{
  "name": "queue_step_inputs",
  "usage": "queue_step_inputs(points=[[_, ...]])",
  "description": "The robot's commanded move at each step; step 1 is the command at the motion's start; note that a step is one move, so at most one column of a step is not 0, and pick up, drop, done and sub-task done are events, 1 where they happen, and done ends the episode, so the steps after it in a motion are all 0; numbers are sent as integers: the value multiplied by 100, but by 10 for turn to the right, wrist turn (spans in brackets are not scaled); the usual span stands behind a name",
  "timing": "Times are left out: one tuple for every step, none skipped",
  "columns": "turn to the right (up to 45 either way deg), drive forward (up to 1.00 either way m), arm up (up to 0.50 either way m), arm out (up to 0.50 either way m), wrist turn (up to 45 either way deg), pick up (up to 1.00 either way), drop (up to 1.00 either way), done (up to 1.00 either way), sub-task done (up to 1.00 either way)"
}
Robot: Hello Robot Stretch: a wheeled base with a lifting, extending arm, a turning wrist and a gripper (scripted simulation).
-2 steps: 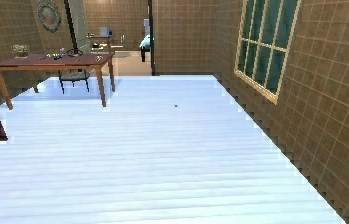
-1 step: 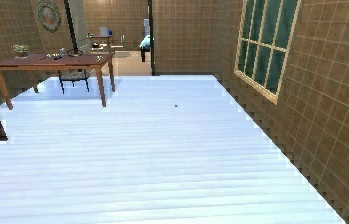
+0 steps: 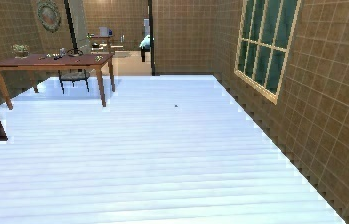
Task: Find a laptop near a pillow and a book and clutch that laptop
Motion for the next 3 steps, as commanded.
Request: queue_step_inputs(points=[[0,0,0,0,450,0,0,0,0],[0,0,0,0,210,0,0,0,0],[0,0,-30,0,0,0,0,0,0]])
